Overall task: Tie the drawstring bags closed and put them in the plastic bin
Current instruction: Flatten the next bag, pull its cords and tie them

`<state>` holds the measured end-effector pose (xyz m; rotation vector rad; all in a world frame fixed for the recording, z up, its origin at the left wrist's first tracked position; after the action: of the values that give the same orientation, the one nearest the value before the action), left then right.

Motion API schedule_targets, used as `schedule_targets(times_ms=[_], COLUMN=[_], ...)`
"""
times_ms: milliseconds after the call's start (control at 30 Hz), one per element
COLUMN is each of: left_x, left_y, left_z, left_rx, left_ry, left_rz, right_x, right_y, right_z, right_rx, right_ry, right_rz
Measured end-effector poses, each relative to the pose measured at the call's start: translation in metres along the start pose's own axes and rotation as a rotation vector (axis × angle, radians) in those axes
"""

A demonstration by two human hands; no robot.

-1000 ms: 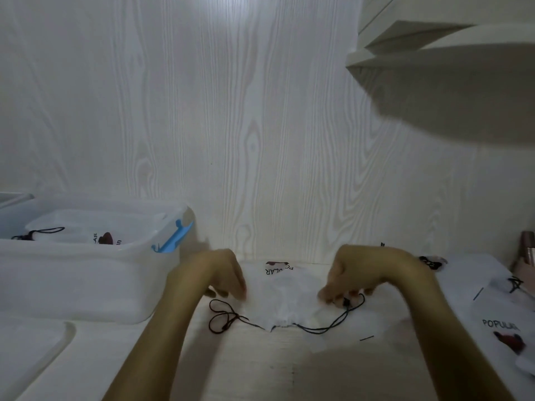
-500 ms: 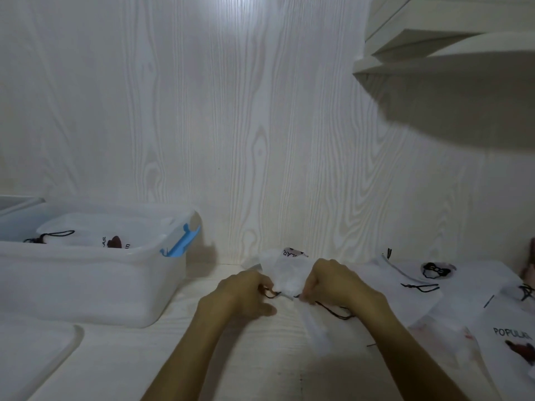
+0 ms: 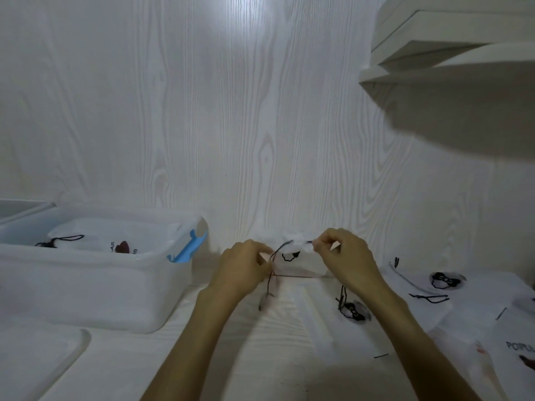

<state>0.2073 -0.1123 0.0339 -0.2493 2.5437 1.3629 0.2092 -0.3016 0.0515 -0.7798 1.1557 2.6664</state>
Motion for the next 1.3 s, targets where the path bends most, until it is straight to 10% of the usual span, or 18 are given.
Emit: schedule_targets(times_ms=[300, 500, 633, 867, 1000, 1167, 1300], left_x=[0.014, 0.006, 0.008, 0.002, 0.002, 0.002, 0.003], left_y=[0.026, 0.0, -0.002, 0.011, 0.02, 0.02, 0.026], left_z=[-0.021, -0.017, -0.016, 0.005, -0.011, -0.017, -0.006], left_rx=[0.505, 1.095, 1.185, 0.368, 0.565, 1.22, 0.819], left_ry=[0.31, 0.499, 0.508, 0.256, 0.005, 0.05, 0.113], left_rz=[0.55, -0.035, -0.105, -0.301, -0.562, -0.145, 0.161], right_x=[0.003, 0.004, 0.004, 0.005, 0.009, 0.009, 0.01], right_y=[-0.011, -0.013, -0.017, -0.02, -0.026, -0.024, -0.016], right_z=[0.021, 0.026, 0.025, 0.018, 0.021, 0.025, 0.023], right_rx=[-0.151, -0.138, -0.096, -0.084, -0.147, -0.292, -0.254], right_ry=[0.044, 0.083, 0.099, 0.064, 0.06, 0.026, -0.022], right_rz=[-0.041, 0.042, 0.074, 0.132, 0.235, 0.393, 0.475])
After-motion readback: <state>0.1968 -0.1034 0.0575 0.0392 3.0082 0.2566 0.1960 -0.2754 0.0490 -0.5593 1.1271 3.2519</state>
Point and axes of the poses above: each hand's wrist, its own x-axis away from the middle knuckle, its own y-axis out of the back of the hand, z = x × y, the point moved 1 cm from there along -x, towards the middle knuckle, and after that the axes turned 6 degrees about y, right-handed, at the moved point
